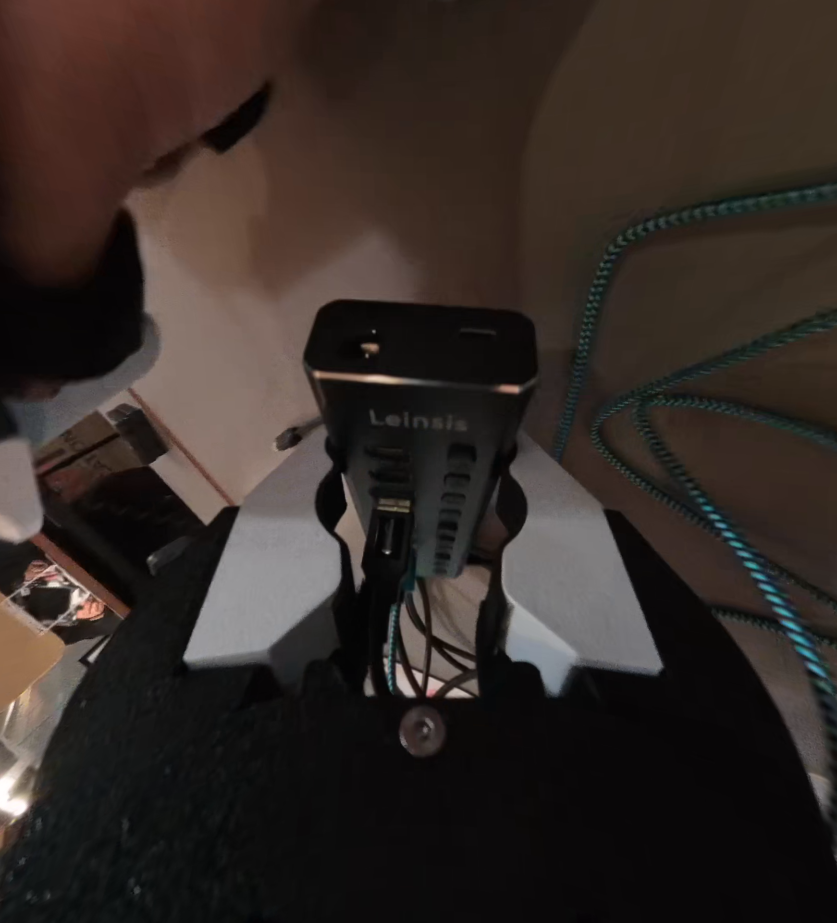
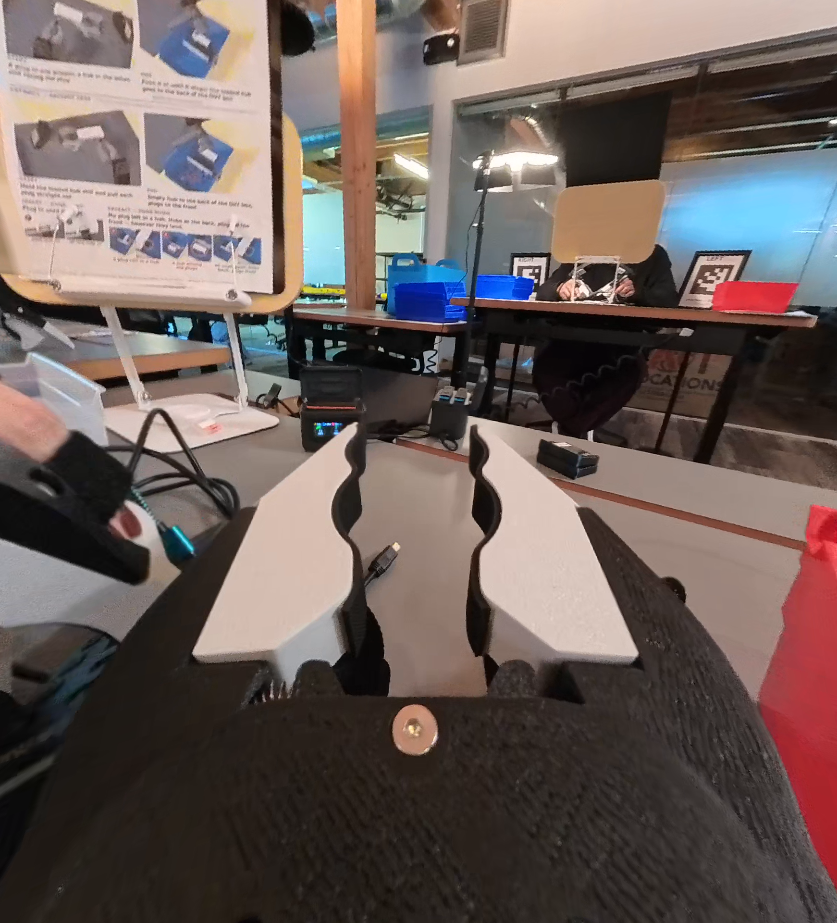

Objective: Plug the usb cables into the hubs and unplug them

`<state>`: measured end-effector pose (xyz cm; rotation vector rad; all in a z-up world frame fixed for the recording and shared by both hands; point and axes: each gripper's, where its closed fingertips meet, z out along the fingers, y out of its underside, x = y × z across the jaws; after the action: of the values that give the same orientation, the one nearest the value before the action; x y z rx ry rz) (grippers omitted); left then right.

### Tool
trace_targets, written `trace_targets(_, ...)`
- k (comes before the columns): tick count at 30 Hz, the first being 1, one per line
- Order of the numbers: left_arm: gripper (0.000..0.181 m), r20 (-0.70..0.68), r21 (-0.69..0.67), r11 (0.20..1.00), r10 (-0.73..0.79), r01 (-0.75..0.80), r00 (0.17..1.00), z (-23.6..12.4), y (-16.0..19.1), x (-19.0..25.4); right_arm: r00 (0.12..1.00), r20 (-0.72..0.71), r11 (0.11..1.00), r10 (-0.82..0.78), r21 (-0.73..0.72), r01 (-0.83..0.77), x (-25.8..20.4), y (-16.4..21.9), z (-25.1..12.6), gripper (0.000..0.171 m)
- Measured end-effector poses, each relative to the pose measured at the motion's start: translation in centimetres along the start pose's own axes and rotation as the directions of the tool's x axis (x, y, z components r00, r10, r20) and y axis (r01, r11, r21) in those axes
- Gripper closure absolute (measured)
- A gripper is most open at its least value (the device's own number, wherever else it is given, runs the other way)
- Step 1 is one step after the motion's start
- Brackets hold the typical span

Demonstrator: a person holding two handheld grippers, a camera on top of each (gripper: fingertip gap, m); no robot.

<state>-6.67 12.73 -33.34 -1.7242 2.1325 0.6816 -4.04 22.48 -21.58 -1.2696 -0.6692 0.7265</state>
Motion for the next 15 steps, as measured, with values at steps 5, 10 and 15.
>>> trace_targets(5, 0.122, -0.089, 0.041, 0.990, -0.131, 0.135, 0.987, 0.9, -0.5, -0.2, 0.996, 0.006, 0.995, -0.088, -0.040, 0.088, -0.3, 0.6, 0.2, 0.131)
trace_targets(10, 0.068, -0.123, 0.284, 0.802, -0.512, 0.525, 0.850, -4.5, -0.4, -3.3, 0.983, -0.003, 0.980, -0.183, -0.074, 0.182, -0.4, 0.8, -0.1, 0.131)
trace_targets(15, 0.079, -0.158, 0.584, 0.309, -0.864, 0.751, 0.478, -11.8, 4.1, -6.8, 0.972, 0.088, 0.969, -0.217, -0.101, 0.225, -2.0, 0.9, 0.0, 0.129)
